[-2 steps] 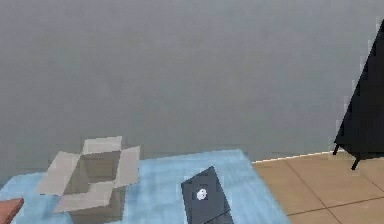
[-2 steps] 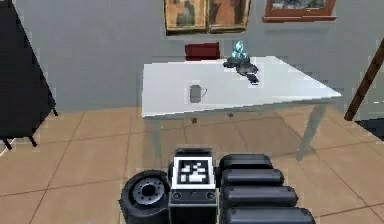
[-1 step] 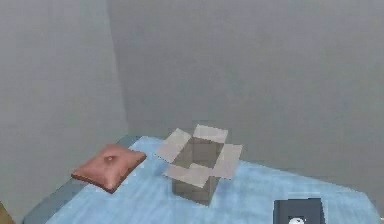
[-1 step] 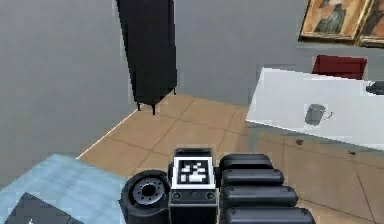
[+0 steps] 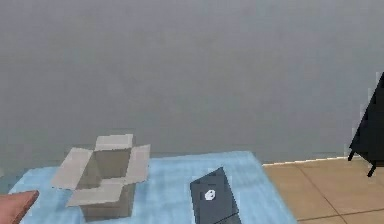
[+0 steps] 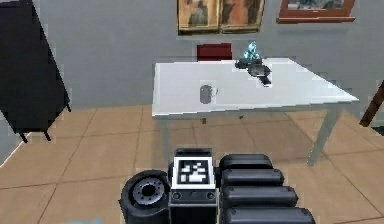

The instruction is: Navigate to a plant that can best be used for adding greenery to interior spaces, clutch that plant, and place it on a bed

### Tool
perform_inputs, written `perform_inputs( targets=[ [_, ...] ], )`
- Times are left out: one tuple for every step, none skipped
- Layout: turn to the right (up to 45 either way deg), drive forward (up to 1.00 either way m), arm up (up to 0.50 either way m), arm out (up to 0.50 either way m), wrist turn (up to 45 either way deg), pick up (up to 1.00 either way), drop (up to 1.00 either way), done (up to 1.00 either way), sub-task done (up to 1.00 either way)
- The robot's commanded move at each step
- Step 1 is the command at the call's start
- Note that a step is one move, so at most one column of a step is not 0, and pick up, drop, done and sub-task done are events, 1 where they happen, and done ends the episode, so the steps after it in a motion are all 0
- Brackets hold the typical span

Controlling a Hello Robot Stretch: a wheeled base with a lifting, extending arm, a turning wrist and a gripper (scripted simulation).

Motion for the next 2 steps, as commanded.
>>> perform_inputs(
  targets=[
    [-18.0, 0.00, 0.00, 0.00, 0.0, 0.00, 0.00, 0.00, 0.00],
    [15.0, 0.00, 0.00, 0.00, 0.0, 0.00, 0.00, 0.00, 0.00]
  ],
)
